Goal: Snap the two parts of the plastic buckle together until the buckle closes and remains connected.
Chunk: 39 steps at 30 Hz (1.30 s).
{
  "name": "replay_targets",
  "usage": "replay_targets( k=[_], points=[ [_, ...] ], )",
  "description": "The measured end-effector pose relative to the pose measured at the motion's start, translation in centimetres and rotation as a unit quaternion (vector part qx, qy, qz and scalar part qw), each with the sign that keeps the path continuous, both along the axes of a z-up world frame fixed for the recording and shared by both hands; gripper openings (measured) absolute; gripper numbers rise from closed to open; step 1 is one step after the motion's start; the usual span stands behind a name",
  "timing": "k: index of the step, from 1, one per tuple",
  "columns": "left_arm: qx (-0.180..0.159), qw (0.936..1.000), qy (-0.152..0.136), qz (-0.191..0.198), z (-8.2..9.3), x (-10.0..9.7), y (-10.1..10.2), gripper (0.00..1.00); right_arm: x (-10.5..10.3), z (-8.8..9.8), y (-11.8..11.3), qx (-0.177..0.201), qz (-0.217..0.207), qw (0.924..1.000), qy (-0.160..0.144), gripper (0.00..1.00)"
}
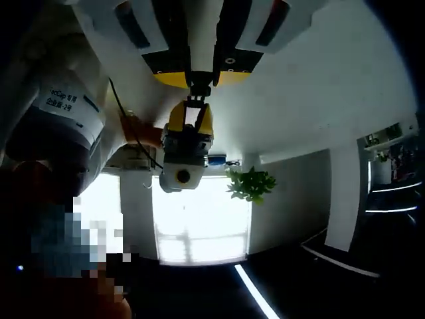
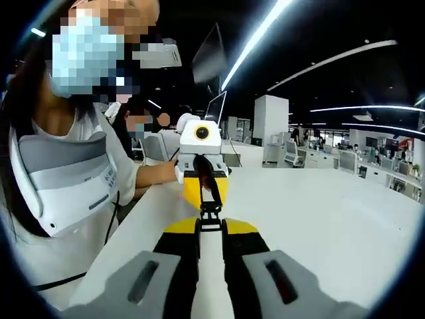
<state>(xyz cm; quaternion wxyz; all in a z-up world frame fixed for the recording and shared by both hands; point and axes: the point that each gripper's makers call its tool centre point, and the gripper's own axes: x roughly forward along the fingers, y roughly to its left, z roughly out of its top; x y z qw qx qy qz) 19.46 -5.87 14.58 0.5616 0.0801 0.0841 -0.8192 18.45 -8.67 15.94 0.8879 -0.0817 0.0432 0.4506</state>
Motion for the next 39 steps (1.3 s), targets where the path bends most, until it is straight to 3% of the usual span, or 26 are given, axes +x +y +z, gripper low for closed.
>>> replay_targets(
  k=[11, 21, 36, 38, 39],
  points=[
    [0.007, 0.9996, -0.028, -0.004, -0.7, -0.1, 0.2, 0.12, 0.2, -0.3, 0.0, 0.0, 0.001, 1.0, 0.003, 0.11],
    [0.009, 0.9997, -0.023, -0.007, -1.0, -0.4, 0.1, 0.12, 0.0, -1.0, 0.3, -0.01, 0.008, 0.9999, 0.007, 0.11],
    [0.04, 0.9983, -0.041, -0.006, -2.4, -0.8, -0.1, 0.11, -0.2, -2.2, 0.5, -0.023, 0.015, 0.9993, 0.023, 0.11],
    [0.045, 0.9986, -0.028, -0.007, -2.6, -1.1, -0.3, 0.11, -0.1, -2.3, 0.9, -0.022, 0.019, 0.9992, 0.026, 0.11],
    [0.064, 0.9971, -0.039, -0.005, -3.3, -0.9, -0.1, 0.11, -0.1, -3.0, 0.7, -0.044, 0.019, 0.9984, 0.031, 0.11]
  ],
)
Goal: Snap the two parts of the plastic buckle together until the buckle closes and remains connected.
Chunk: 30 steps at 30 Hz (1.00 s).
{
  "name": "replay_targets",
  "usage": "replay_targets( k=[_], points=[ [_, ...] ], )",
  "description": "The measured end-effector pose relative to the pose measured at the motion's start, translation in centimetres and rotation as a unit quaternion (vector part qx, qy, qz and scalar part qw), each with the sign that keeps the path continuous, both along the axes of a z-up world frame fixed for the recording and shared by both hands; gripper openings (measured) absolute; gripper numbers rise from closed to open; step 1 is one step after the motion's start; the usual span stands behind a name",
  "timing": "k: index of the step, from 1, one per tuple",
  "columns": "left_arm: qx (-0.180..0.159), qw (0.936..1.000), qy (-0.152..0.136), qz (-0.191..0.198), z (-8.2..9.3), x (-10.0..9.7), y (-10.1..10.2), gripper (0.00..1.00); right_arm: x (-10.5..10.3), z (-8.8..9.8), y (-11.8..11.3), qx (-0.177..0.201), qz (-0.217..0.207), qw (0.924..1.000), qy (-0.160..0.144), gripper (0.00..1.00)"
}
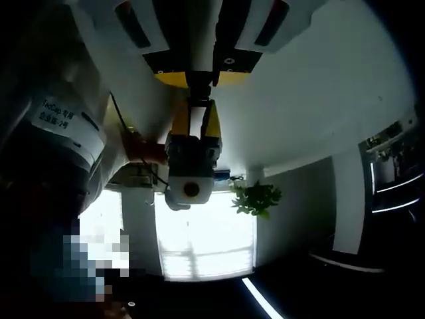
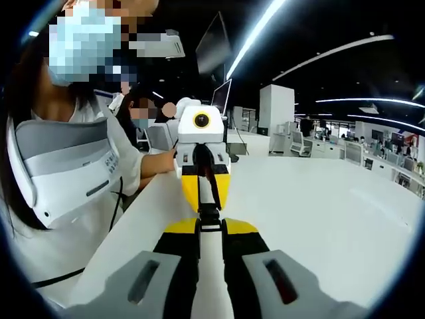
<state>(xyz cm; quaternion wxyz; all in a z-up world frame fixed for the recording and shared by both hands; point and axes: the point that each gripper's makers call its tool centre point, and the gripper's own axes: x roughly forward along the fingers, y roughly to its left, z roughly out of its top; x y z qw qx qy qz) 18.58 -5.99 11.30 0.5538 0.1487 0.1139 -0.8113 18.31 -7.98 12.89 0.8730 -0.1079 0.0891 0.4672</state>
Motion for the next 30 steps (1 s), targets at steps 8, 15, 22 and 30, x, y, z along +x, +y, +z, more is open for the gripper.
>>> replay_targets(
  k=[8, 15, 22, 30],
  points=[
    [0.016, 0.9998, -0.011, 0.009, -1.1, 0.5, -0.2, 0.11, 0.3, -1.5, -0.2, -0.016, -0.009, 0.9996, 0.02, 0.11],
    [0.042, 0.9981, -0.044, 0.012, -2.8, 0.9, -0.1, 0.13, 0.5, -3.4, -0.4, -0.061, -0.019, 0.9973, 0.036, 0.12],
    [0.053, 0.9977, -0.039, 0.019, -2.7, 1.4, 0.4, 0.21, 0.5, -3.3, -1.0, -0.07, -0.027, 0.9965, 0.036, 0.16],
    [0.069, 0.9972, -0.027, 0.009, -3.3, 0.8, 0.5, 0.18, 0.3, -3.8, -1.4, -0.082, -0.033, 0.9948, 0.051, 0.15]
  ],
)
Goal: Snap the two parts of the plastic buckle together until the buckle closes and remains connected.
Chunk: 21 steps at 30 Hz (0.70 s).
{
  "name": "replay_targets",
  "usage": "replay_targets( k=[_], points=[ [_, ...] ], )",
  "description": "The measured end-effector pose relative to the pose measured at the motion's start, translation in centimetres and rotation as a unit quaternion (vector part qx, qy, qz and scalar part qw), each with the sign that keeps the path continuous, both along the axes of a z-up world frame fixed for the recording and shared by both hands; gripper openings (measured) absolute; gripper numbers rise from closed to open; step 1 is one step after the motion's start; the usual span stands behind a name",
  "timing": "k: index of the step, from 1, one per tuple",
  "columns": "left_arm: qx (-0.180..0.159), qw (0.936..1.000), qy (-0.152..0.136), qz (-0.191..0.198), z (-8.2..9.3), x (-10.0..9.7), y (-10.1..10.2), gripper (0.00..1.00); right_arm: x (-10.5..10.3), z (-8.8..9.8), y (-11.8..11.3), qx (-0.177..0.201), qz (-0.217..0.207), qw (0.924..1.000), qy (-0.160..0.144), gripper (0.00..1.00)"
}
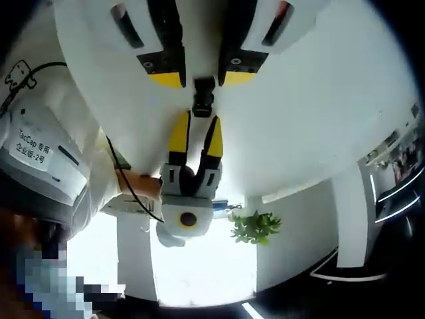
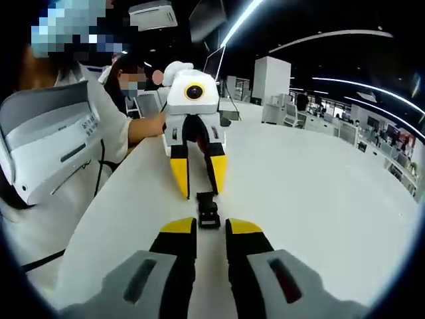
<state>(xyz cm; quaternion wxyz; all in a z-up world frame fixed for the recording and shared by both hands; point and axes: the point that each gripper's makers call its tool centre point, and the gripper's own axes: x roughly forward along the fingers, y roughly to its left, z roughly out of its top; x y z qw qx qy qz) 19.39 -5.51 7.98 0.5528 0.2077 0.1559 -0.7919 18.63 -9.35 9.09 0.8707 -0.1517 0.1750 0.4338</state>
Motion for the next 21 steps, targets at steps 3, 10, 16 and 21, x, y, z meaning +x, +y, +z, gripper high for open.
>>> replay_targets(
  k=[3, 10, 16, 21],
  points=[
    [0.0, 1.0, 0.002, -0.001, -0.15, -0.03, -0.13, 0.12, -0.09, -0.15, 0.13, 0.005, 0.003, 1.0, 0.005, 0.11],
    [-0.001, 0.9999, 0.012, -0.002, -0.24, 0.21, -0.41, 0.11, 0.15, -0.31, 0.16, 0.008, 0.005, 0.9999, 0.004, 0.1],
    [0.001, 0.9998, 0.019, -0.006, -0.18, 0.11, -0.55, 0.1, 0.33, -0.34, 0.31, 0.002, 0.003, 1.0, 0.0, 0.09],
    [0.005, 0.9997, 0.016, -0.017, -0.12, -0.14, -0.52, 0.09, 0.39, -0.25, 0.39, 0.002, 0.011, 0.9999, 0.001, 0.08]
  ],
)
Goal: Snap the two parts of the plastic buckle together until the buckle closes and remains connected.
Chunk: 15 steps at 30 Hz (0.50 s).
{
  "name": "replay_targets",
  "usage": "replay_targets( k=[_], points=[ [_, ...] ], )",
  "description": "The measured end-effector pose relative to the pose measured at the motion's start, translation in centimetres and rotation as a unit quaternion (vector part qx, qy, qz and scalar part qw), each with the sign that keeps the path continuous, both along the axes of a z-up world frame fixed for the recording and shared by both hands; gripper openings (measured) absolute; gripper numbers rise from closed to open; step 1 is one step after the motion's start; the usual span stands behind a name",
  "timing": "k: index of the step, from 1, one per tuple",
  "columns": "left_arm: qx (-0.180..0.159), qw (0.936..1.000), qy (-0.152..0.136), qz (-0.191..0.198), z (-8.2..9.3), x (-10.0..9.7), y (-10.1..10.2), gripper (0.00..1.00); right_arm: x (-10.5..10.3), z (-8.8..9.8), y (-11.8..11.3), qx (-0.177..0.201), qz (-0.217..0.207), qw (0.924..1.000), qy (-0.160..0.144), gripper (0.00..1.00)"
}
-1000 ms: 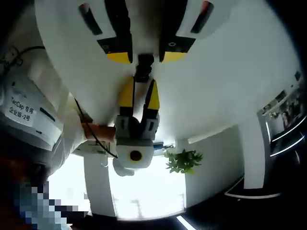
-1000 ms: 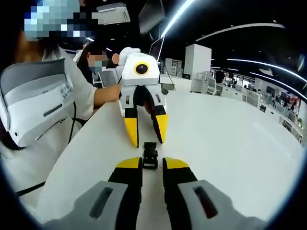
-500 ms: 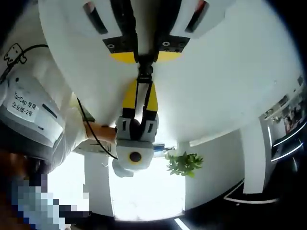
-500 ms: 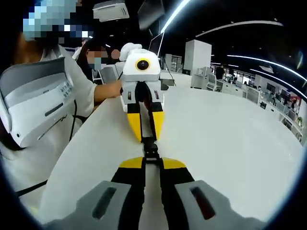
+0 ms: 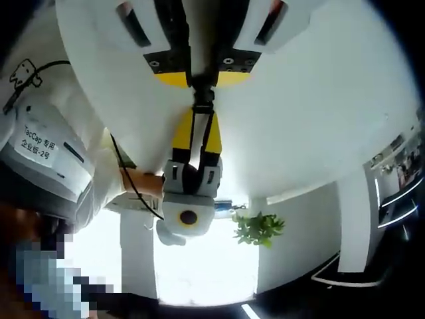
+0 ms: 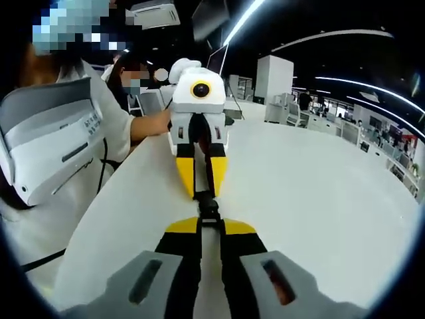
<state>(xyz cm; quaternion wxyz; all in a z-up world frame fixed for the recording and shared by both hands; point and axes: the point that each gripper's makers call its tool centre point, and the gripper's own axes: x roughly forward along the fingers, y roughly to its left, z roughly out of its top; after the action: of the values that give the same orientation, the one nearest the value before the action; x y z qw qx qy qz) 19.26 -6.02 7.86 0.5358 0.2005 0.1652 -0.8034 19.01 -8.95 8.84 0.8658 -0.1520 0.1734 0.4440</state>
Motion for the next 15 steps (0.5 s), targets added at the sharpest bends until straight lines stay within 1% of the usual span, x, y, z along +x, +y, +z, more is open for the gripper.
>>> replay_targets(
  k=[4, 9, 15],
  points=[
    [0.001, 1.0, 0.002, -0.009, 0.1, -0.2, 0.1, 0.09, -0.3, 0.1, 0.1, -0.006, 0.014, 0.9999, 0.0, 0.08],
    [0.001, 0.9999, 0.0, -0.013, 0.1, -0.2, 0.5, 0.1, -0.6, 0.2, 0.1, -0.009, 0.018, 0.9998, -0.001, 0.07],
    [-0.004, 0.9994, -0.005, -0.035, 0.1, -0.7, 0.8, 0.1, -1.3, 0.2, 0.6, -0.01, 0.041, 0.9991, -0.003, 0.07]
  ],
)
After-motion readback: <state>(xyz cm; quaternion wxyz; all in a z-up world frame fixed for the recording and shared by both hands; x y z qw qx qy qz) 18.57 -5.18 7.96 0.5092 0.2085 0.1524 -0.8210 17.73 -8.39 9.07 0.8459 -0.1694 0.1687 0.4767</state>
